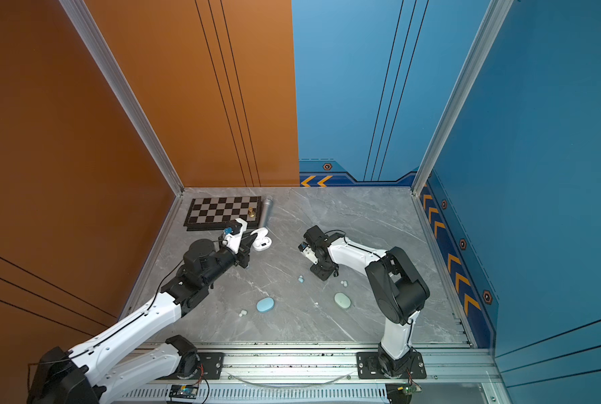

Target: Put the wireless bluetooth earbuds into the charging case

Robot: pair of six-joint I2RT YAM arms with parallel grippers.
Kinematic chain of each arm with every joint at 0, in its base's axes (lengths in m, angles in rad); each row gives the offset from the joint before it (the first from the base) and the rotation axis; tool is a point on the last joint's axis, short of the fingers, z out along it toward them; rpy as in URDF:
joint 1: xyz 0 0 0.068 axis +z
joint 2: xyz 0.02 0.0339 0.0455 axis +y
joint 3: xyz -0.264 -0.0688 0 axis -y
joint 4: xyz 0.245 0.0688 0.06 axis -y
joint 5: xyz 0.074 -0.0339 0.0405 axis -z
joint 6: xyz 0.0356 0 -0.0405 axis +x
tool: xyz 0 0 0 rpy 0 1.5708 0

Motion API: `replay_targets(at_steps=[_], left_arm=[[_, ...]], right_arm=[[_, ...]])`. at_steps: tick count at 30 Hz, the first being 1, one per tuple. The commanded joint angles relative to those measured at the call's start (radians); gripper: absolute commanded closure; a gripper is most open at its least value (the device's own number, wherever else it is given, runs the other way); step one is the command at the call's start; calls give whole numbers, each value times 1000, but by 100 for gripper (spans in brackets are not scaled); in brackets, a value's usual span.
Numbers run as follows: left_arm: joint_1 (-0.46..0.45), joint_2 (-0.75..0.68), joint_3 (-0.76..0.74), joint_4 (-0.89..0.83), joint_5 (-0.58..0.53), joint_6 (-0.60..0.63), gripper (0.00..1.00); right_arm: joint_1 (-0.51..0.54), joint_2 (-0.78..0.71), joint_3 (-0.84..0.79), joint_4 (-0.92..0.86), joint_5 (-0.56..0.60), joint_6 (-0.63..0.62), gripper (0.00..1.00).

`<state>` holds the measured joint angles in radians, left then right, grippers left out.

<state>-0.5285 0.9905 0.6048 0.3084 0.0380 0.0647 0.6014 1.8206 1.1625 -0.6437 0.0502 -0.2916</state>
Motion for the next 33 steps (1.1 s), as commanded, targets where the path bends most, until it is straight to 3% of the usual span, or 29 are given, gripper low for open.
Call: replay_targets(at_steps=[1, 6, 11, 16, 18, 21, 26, 29, 33], left_arm=[[9, -1, 36, 8, 16, 22, 100], [10, -5, 36, 7, 15, 21, 100], [7, -3, 36, 8, 14, 21, 100], [8, -6, 36, 8, -2, 23, 100], [9, -9, 33, 8, -10, 23, 100], [8, -13, 29, 14, -14, 24, 100], [8, -4, 29, 22, -18, 26, 100], [7, 1, 30, 28, -27, 22, 100], [9, -2, 33, 28, -38, 21, 100]], right_arm=[[-6, 28, 26, -4, -7, -18, 80], [-14, 35, 26, 8, -9, -10, 73], [-20, 0, 34, 10, 20, 9, 55], [-55, -102, 66, 9, -10, 161, 48], [-78, -136, 98, -9, -44, 294, 48], [-124, -161, 160, -55, -113, 595, 48], [-195, -166, 182, -93, -154, 1247, 49], [-179, -176, 120, -49, -149, 1616, 49], [-100, -173, 87, -44, -112, 1921, 48]])
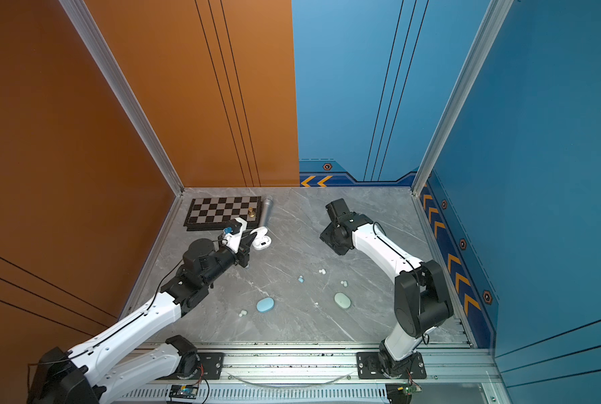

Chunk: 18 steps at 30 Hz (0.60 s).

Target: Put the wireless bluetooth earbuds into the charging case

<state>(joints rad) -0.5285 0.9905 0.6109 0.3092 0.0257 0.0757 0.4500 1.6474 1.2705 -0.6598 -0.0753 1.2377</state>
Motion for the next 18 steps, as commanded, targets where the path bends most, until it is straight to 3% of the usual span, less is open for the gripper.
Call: replay_targets(at_steps=[1, 9, 18], left_arm=[[8, -3, 27, 27, -26, 10, 100], [4, -24, 17, 25, -26, 7, 100], [-2, -20, 21, 21, -31, 7, 100]], right_arm=[[71, -1, -30, -34, 27, 449, 47], [168, 43, -71, -46, 49, 701, 44], [164, 145, -70, 0, -4, 711, 43]])
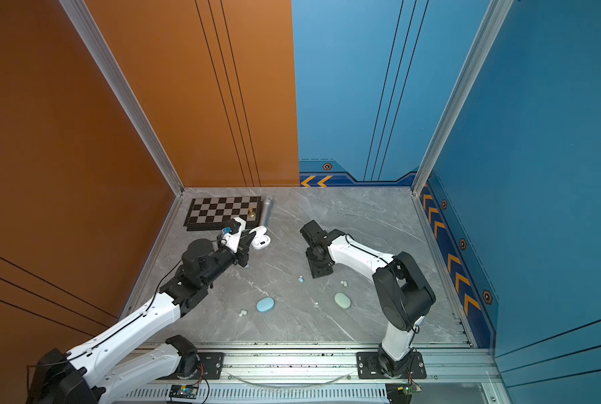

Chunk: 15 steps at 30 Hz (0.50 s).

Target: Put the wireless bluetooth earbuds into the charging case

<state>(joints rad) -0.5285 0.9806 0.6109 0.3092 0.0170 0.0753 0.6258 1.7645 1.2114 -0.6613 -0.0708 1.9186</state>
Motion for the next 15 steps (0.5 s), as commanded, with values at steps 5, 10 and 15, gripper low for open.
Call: replay_targets(at_steps=[5, 10, 15], left_arm=[[-5, -9, 22, 20, -32, 12, 100], [-5, -8, 27, 18, -46, 15, 100], [-4, -7, 27, 11, -53, 21, 100]], right_arm=[[-30, 86, 21, 44, -38, -9, 43], [-47, 124, 21, 44, -39, -19, 43], [-71, 123, 7, 43, -23, -36, 44]])
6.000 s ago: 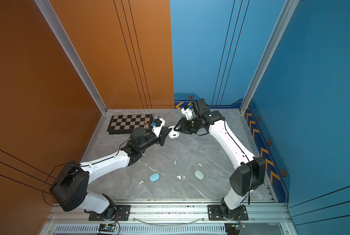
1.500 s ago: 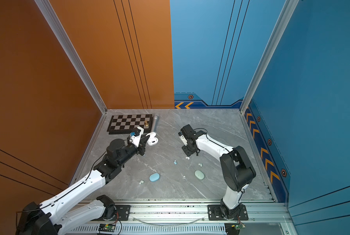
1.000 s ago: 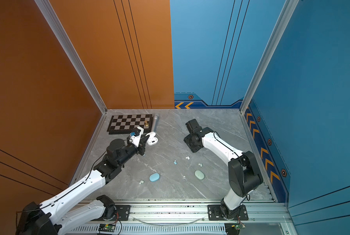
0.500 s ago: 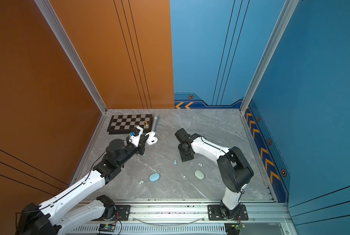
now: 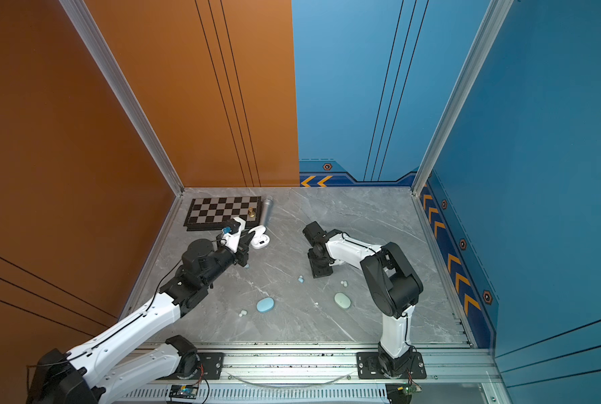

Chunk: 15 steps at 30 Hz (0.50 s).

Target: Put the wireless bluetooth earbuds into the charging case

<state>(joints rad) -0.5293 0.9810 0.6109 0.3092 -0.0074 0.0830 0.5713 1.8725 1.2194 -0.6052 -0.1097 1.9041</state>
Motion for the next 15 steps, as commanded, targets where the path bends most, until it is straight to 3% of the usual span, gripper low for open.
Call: replay_targets(at_steps=[1, 10, 15], left_arm=[[-4, -8, 27, 11, -29, 12, 100], [3, 8, 32, 11, -25, 12, 100], [2, 22, 40, 14, -20, 12, 100]], right_arm=[[-22, 12, -5, -13, 19, -24, 44], [-58, 0, -6, -48, 51, -84, 44], [-87, 11, 21, -86, 86, -175, 47]])
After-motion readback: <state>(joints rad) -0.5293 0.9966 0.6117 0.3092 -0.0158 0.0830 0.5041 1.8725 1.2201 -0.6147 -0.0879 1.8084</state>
